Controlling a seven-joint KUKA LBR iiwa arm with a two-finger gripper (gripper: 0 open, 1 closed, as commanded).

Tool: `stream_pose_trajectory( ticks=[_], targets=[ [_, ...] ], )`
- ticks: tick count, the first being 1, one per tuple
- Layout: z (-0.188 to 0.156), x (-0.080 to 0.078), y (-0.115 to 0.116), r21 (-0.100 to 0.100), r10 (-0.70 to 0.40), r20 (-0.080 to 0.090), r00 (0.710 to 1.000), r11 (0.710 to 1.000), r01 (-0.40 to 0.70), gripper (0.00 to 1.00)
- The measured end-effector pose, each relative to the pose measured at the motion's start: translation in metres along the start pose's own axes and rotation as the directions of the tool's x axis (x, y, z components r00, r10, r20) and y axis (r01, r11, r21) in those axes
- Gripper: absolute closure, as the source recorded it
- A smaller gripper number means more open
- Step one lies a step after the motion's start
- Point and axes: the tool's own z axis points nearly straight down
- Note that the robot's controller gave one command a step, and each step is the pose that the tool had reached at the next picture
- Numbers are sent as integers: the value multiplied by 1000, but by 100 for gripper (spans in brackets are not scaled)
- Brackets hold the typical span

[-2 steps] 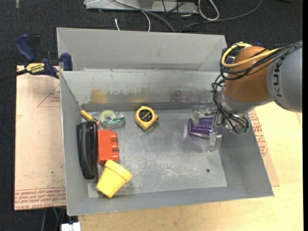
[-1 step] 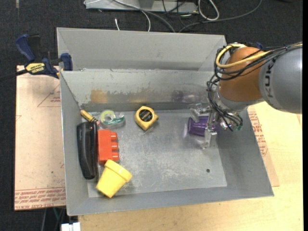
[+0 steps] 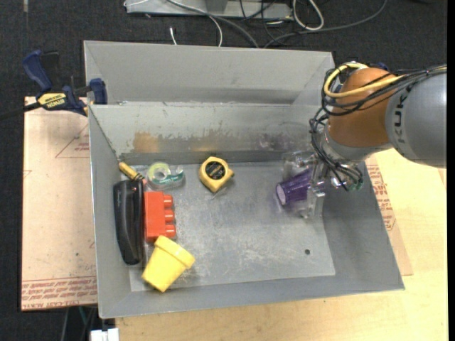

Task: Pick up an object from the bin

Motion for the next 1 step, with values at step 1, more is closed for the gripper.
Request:
stream_pose_trajectory(
  ticks=[1],
  targets=[
    [3, 4, -5, -1, 119, 9, 993, 993, -119, 0]
  ],
)
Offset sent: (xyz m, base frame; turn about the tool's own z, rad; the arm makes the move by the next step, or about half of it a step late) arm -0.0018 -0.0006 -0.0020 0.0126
